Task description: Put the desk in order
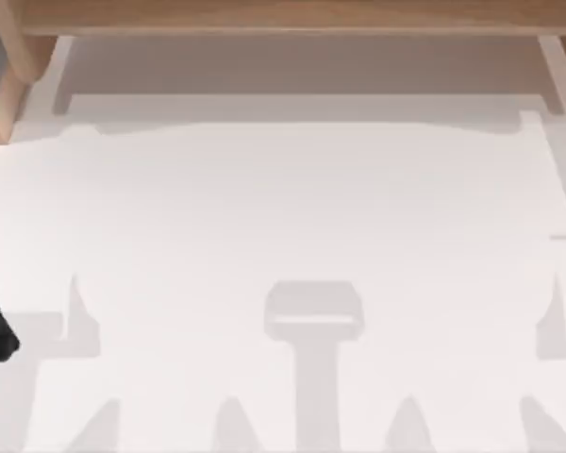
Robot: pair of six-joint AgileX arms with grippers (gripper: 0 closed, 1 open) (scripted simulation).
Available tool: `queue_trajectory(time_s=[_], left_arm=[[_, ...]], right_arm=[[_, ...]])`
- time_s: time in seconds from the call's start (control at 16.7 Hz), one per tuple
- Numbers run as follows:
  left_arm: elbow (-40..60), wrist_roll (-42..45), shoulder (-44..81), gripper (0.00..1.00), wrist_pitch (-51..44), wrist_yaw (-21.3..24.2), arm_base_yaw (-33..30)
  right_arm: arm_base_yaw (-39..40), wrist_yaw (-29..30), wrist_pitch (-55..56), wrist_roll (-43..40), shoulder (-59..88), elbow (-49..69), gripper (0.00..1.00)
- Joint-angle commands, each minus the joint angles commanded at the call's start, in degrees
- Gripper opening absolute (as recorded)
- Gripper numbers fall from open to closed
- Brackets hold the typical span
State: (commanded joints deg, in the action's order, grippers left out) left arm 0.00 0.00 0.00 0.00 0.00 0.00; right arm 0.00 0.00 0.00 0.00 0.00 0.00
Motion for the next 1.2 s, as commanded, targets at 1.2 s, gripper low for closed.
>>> queue_trajectory(time_s=[1.2], left_arm=[[0.00, 0.00, 0.00, 1.00, 0.00, 0.00, 0.00]], right_arm=[[-20.19, -0.37, -50.87, -15.14, 85.05, 86.02, 1.00]])
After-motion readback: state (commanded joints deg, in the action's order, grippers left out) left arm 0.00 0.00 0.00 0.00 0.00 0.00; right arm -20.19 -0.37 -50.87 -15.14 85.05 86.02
